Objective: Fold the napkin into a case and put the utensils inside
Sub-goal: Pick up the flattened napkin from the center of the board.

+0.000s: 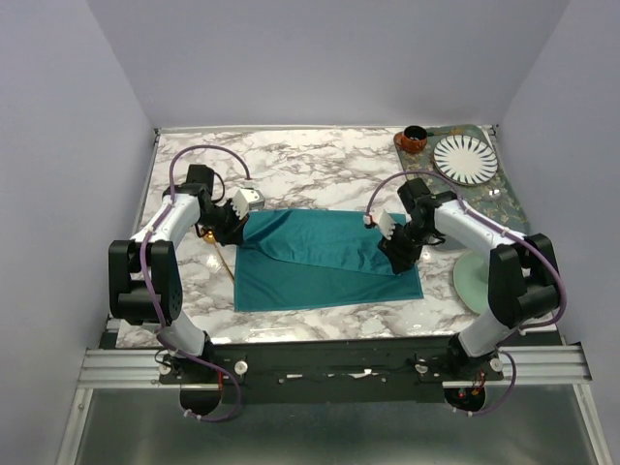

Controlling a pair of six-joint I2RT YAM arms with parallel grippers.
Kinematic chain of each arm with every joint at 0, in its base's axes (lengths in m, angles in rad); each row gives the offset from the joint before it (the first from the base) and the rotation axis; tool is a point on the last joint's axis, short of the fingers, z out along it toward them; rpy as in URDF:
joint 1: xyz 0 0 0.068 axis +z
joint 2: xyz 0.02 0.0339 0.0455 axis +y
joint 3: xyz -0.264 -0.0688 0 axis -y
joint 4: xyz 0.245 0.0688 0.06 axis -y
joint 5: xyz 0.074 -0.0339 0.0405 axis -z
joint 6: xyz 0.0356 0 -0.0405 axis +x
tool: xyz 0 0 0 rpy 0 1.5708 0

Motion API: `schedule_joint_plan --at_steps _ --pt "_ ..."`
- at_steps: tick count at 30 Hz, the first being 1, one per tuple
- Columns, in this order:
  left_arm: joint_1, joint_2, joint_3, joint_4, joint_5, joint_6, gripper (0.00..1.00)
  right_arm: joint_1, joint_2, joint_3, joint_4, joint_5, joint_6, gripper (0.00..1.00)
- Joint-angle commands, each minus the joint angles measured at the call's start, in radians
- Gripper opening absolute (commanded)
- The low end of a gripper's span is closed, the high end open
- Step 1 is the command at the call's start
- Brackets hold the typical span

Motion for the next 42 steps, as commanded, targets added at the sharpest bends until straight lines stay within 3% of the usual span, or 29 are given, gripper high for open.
schedule_joint_plan --at_steps 1,27,33,40,42 --pt "-0.006 -0.032 -0.020 0.016 0.022 -0.024 0.00 0.026 0.018 -0.027 0.105 0.111 -0.034 0.47" --pt "-0.006 -0.018 -0.028 0.042 0.020 -0.036 0.00 0.107 0.053 -0.106 0.180 0.207 -0.036 0.50" --pt "-0.006 -0.025 -0.023 0.030 0.022 -0.030 0.00 0.107 0.022 -0.074 0.142 0.196 -0.033 0.37" --pt "-0.006 -0.045 -0.026 0.022 0.023 -0.027 0.00 0.107 -0.012 -0.070 0.117 0.216 -0.050 0.05" --pt "-0.006 -0.061 -0.031 0.017 0.028 -0.024 0.00 0.107 -0.028 -0.064 0.096 0.222 -0.050 0.01"
